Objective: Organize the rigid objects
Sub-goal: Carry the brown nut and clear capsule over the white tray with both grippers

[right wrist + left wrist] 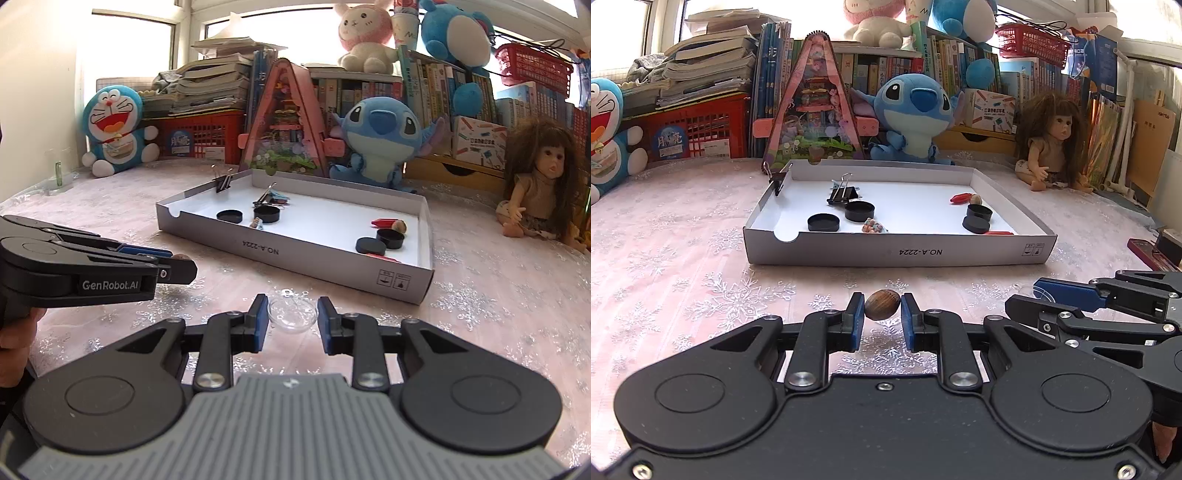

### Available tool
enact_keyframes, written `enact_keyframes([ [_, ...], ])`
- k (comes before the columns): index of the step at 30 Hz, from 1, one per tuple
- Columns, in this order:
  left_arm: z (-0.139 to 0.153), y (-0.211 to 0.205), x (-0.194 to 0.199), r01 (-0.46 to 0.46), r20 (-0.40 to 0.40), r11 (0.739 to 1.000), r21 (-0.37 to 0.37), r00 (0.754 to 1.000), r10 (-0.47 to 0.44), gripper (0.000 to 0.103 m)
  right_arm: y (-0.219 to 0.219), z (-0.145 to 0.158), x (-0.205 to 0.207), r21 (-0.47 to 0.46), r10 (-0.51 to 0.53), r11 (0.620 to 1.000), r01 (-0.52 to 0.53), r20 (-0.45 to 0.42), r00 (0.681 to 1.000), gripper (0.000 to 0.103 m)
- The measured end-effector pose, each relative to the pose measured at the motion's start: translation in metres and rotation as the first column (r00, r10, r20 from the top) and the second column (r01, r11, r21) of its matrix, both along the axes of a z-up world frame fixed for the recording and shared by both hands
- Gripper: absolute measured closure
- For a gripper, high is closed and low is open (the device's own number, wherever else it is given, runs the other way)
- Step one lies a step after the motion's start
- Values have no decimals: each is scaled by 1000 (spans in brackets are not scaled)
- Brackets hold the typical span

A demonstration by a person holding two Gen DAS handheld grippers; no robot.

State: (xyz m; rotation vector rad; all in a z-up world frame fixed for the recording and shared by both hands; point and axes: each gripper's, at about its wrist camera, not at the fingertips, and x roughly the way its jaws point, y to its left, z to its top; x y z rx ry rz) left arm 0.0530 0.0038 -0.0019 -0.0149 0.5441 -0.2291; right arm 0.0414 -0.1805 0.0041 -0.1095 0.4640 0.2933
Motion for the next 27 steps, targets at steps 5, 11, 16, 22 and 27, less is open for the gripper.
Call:
enact_keyframes([
  [5,1,-3,1,6,4,1000,0,1000,-6,83,-2,0,1,4,-14,1000,14,1,1000,69],
  [11,2,-5,2,9,6,1000,-1,1000,-9,83,-4,2,4,11,-30,999,30,2,1000,69],
  [16,5,-6,5,8,12,1000,1,1000,-8,83,-6,4,7,22,-44,999,44,1,999,69],
  [22,14,-7,13,2,33,1000,-2,999,-2,83,-10,8,12,29,-63,998,63,9,998,69],
  [27,19,-6,20,1,39,1000,-8,999,-1,83,-12,11,17,35,-79,996,78,13,997,69],
])
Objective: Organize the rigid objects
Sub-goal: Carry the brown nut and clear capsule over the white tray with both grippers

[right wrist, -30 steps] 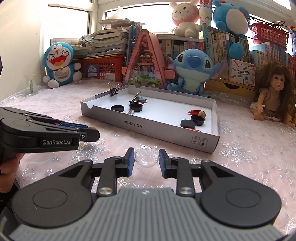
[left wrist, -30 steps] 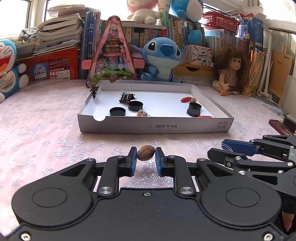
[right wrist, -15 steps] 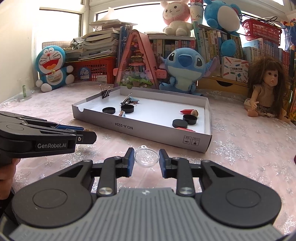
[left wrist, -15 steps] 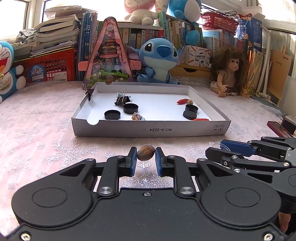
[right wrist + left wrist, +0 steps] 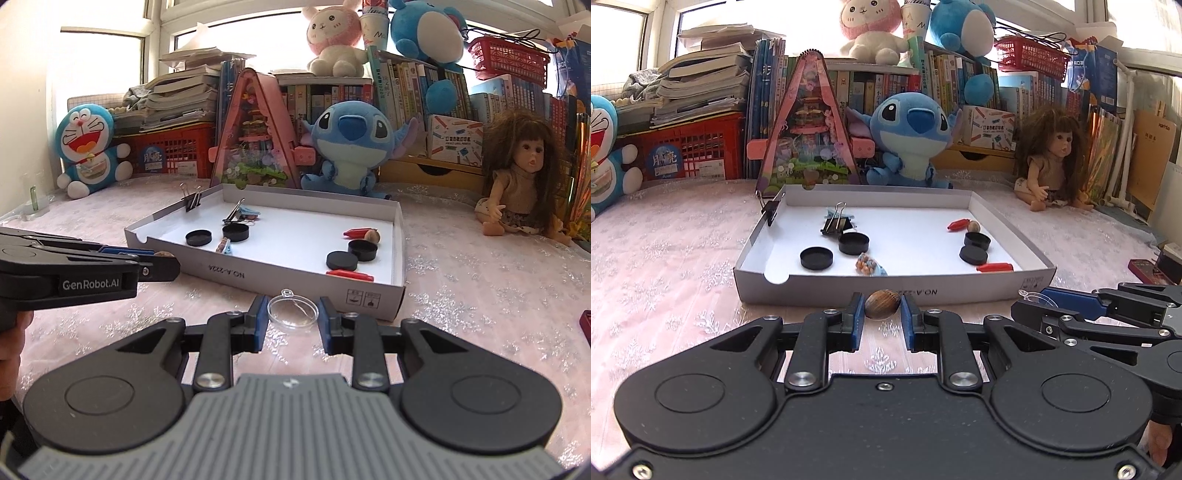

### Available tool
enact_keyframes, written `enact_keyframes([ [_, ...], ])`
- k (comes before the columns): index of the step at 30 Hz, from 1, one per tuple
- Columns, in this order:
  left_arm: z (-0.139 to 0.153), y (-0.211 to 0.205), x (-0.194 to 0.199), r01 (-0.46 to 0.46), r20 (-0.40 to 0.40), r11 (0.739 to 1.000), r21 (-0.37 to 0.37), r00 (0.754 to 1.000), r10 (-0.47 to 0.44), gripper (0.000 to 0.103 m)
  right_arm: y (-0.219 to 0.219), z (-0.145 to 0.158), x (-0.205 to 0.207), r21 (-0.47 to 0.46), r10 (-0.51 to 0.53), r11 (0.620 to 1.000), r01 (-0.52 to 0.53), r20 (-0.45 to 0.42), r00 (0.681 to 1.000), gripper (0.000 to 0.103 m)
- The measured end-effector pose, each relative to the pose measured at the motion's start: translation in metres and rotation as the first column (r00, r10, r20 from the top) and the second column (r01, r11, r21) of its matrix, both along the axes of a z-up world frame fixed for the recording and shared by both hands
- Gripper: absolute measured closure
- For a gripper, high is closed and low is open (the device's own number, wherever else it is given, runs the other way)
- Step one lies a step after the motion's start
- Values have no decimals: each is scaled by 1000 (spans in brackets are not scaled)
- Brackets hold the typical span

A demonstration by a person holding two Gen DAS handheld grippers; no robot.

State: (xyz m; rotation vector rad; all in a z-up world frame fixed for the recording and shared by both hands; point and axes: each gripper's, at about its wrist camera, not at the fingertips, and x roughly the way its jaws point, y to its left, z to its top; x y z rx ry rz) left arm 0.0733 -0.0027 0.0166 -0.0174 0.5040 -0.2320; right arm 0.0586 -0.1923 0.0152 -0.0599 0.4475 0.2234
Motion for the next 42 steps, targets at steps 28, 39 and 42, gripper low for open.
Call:
enact_keyframes([
  [28,55,8,136,-14,21,999,-50,1000,15,83,-54,51,103,82,-115,990,115,2,993,69],
  [39,42,17,213,-40,-77,998,-41,996,36,83,-82,52,174,180,-121,973,146,-145,982,69],
  [42,33,20,227,-60,-95,998,-30,994,56,83,-86,46,191,196,-135,966,170,-180,974,69],
])
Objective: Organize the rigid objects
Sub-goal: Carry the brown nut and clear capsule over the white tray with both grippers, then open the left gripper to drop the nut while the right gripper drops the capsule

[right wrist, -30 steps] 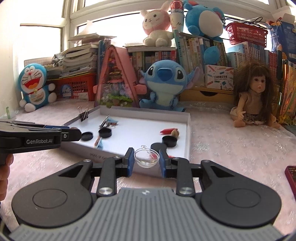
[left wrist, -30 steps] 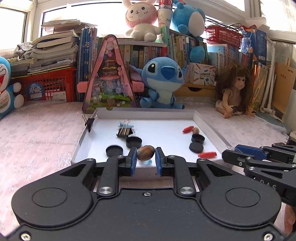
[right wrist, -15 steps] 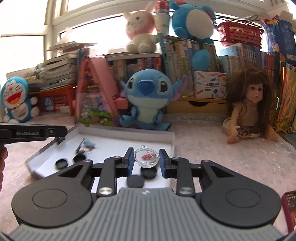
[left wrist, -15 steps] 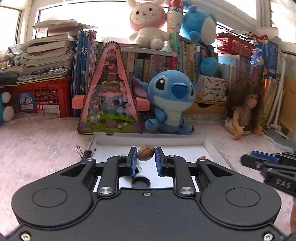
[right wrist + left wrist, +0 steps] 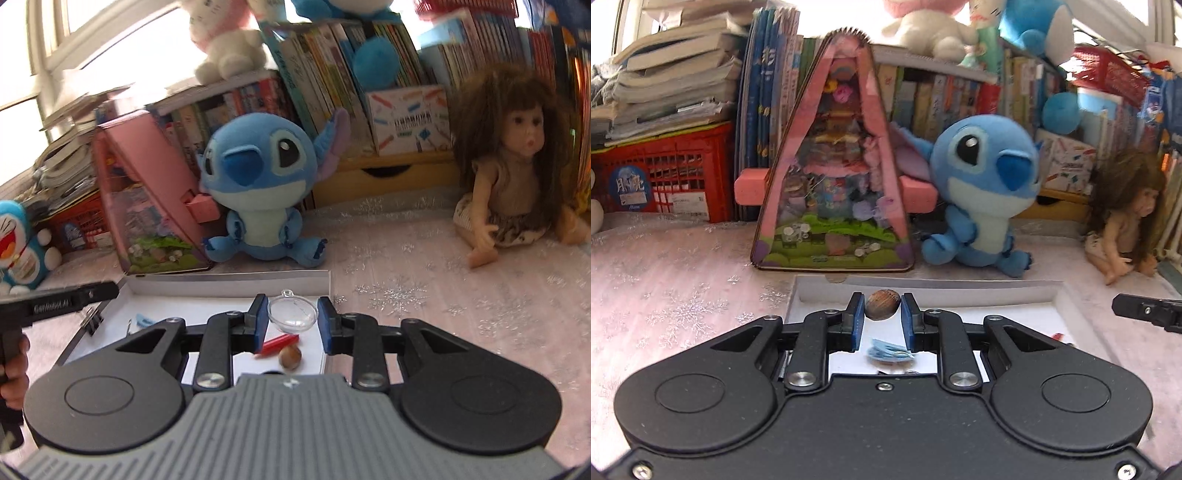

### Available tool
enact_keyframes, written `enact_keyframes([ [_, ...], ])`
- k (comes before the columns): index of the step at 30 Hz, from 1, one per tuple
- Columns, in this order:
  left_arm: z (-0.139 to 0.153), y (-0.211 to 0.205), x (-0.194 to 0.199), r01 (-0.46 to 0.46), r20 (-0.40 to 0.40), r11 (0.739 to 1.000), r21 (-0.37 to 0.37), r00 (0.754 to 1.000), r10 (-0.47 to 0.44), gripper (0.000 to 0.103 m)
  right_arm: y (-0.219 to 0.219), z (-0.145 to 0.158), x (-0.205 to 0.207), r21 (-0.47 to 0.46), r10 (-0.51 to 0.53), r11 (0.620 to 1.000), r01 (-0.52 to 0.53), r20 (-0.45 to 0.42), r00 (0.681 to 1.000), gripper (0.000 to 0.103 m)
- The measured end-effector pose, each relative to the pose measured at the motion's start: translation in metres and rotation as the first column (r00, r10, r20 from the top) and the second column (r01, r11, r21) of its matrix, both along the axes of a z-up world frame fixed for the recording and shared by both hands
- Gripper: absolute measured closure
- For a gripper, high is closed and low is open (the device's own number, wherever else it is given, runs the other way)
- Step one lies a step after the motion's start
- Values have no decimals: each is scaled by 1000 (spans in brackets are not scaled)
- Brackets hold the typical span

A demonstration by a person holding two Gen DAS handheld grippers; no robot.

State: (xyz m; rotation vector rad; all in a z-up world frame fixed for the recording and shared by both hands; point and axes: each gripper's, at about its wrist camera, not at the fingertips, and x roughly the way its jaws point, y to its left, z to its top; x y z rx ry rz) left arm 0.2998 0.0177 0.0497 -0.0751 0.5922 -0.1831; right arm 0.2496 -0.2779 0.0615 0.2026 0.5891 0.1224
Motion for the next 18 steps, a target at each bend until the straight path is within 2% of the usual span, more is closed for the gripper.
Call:
enact_keyframes([
  [9,-26,-1,24,-8,-49,1000,6,999,8,83,17,-22,28,-37,10,999,-11,-30,1000,69],
  [14,-34,-10,28,2,-55,1000,13,998,-2,83,37,-31,34,-118,25,993,-21,25,999,69],
  [18,-34,-15,30,19,-53,1000,13,998,-18,83,50,-38,40,-167,40,985,-38,9,999,69],
])
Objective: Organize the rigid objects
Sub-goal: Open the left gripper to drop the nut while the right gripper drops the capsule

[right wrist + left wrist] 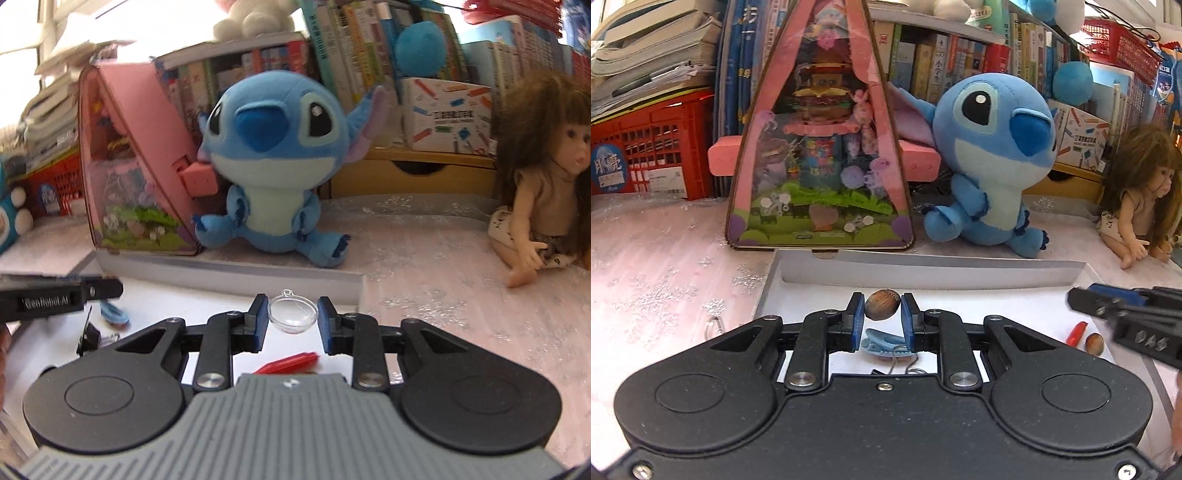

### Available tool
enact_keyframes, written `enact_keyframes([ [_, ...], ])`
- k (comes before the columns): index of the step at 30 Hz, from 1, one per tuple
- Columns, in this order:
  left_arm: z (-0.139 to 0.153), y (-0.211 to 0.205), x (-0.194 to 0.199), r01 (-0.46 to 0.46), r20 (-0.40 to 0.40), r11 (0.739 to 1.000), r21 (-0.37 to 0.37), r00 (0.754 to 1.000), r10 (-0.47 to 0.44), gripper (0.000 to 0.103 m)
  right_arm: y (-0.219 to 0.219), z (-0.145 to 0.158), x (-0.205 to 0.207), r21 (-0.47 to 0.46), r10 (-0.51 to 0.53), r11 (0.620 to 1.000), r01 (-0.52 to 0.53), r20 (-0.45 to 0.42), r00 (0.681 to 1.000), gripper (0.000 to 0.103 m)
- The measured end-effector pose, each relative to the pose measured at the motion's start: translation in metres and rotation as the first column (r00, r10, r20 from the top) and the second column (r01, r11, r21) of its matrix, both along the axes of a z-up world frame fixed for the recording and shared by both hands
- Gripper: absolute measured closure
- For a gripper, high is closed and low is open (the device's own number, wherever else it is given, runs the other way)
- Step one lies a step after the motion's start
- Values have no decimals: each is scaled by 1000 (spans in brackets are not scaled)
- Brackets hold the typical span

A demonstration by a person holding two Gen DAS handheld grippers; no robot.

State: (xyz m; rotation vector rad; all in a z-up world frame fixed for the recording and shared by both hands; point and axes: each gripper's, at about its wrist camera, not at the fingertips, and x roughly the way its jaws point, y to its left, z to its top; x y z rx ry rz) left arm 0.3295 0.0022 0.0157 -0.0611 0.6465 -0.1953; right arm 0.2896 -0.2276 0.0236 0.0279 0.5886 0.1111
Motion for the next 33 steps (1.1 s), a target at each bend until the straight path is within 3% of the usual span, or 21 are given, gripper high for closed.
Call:
enact_keyframes([
  [10,-5,-8,7,-13,-66,999,46,998,16,83,7,-6,8,-36,-10,999,7,-68,998,69],
  [31,-6,-8,11,-17,-82,999,43,996,20,83,9,-9,16,-51,-15,999,9,-120,993,69],
  [33,-6,-8,11,-19,-83,999,40,996,22,83,9,-9,16,-48,-14,999,8,-120,993,64],
])
